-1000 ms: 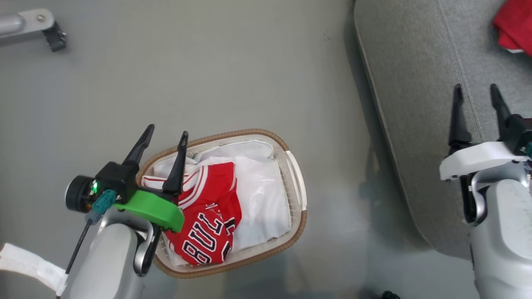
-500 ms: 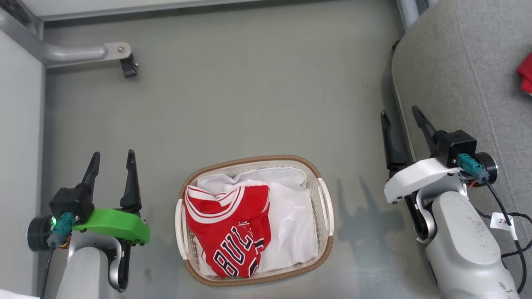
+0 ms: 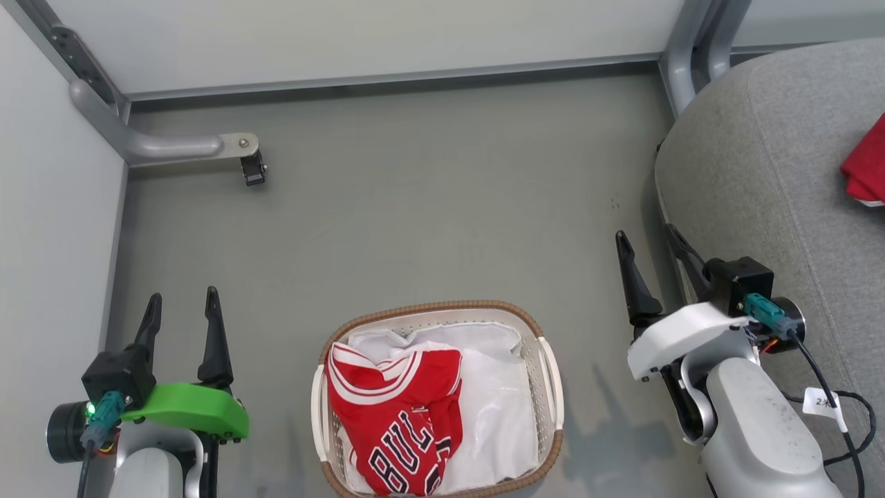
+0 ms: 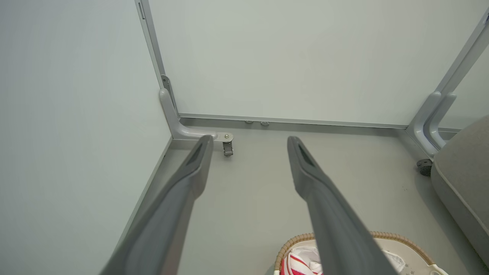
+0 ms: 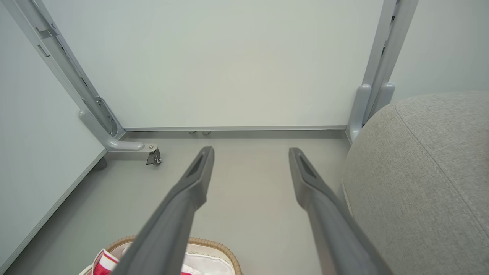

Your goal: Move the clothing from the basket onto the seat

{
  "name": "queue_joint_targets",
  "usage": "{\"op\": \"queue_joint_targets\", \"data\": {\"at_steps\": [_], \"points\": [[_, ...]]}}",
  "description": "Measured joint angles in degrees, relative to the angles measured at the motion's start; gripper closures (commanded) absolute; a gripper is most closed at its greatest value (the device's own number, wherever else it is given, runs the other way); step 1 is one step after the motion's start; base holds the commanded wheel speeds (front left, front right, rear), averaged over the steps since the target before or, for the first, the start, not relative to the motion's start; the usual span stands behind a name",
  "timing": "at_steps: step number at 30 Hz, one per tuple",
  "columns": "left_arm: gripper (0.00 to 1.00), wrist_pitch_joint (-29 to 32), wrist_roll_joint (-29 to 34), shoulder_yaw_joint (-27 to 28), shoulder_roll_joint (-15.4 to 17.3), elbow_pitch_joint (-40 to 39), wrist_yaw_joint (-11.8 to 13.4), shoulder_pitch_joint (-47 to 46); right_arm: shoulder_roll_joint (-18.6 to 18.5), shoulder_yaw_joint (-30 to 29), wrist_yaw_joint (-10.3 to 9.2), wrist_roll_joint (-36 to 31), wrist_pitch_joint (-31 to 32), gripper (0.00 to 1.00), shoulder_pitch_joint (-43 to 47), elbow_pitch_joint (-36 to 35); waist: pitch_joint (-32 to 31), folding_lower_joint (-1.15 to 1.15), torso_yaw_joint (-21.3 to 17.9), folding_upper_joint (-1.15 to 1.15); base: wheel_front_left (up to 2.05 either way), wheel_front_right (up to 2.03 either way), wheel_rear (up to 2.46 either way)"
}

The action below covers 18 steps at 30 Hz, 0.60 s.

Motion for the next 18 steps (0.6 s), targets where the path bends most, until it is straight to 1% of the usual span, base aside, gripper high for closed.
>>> {"op": "queue_joint_targets", "data": {"at_steps": [7,18], "points": [[0.0,0.0,0.2,-0.2,-0.4,-1.2,0.0,1.4,0.0,-0.6,0.0,2.0,0.0,0.0,2.5,-0.7,-2.1,0.0,0.1,0.0,0.0,0.0,0.0],[0.0,0.0,0.7,0.1,-0.7,-2.9,0.0,5.2,0.0,-0.9,0.0,2.3,0.0,0.0,5.6,-1.3,-5.3,0.0,0.4,0.0,0.0,0.0,0.0]]}}
